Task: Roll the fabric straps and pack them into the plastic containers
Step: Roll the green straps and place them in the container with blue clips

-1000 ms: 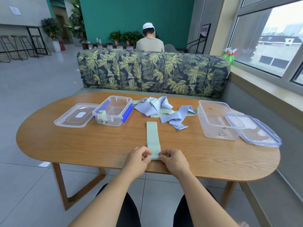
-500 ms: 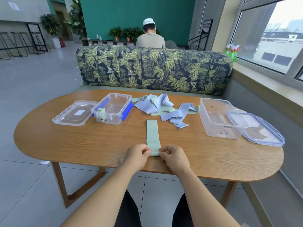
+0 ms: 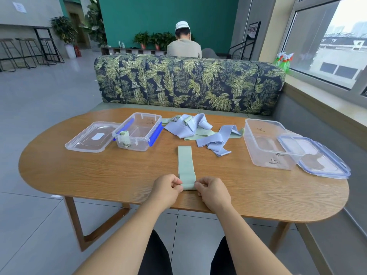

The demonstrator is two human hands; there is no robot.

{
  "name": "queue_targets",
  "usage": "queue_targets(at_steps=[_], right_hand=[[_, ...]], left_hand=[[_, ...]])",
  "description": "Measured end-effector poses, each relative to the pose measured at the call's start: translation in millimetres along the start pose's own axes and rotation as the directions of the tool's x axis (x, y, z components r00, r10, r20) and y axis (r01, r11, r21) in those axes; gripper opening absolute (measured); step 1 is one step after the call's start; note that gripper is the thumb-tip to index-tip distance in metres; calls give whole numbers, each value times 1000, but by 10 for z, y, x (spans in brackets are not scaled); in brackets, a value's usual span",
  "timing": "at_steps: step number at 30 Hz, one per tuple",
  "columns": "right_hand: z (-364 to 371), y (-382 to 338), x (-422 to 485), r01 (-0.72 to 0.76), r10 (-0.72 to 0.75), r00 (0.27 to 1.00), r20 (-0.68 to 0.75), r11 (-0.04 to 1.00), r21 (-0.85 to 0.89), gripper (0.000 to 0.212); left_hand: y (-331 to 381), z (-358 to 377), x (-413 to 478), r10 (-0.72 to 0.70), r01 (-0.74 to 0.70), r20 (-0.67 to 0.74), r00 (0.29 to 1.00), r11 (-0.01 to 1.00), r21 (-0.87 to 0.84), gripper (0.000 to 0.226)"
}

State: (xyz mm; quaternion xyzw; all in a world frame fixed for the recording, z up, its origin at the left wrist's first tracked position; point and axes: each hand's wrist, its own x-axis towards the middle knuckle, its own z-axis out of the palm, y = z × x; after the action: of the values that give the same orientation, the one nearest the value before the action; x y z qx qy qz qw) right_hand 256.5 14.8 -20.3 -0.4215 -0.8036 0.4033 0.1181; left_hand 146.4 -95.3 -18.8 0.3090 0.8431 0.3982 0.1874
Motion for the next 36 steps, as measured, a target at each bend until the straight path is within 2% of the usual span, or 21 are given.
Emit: queue_targets(at_steps=[5,11,15,17,19,22,24,27,30,33,36], right_hand=[[-11,62,-84,36,-36,999,3,996,-77,17],[-19,62,-98,44,-44,999,8,998,-55,15],[-42,49,-79,53,-52,998,20,997,-56,12],[-43,55,-63,45,-44,999,32,998,-46,11],[-39,66,-47,40,-38,999,38,998,-38,10],[-31,61,-32,35,-33,998,54,999,-38,14],[-40,48,-19,38,-34,996,80,998,-42,23],[-68,33,-4,57,-52,991,127,998,-36,27],[-77,38,-27,101,-90,986,142,992,-72,28],[-72,43,-61,135,-121,984,127,985,-107,29],[-64,47,-70,145,-130,984,125,981,-127,28]], left_hand=[[-42,11,-94,46,-46,-4,999,997,65,8],[10,9,-138,58,-53,-31,998,988,147,11],[2,83,-166,223,-226,40,974,949,221,31],[1,88,-164,245,-260,88,966,928,266,34],[-11,57,-149,222,-239,89,971,903,356,31],[-48,-23,-159,127,-124,23,992,891,436,35],[-75,-48,-169,92,-84,-3,996,920,382,40],[-91,-27,-127,101,-104,25,995,946,307,49],[-33,-34,-6,46,-52,85,995,996,69,60],[35,-68,166,-27,35,65,998,990,-136,49],[97,-84,330,-107,113,51,993,983,-146,38]])
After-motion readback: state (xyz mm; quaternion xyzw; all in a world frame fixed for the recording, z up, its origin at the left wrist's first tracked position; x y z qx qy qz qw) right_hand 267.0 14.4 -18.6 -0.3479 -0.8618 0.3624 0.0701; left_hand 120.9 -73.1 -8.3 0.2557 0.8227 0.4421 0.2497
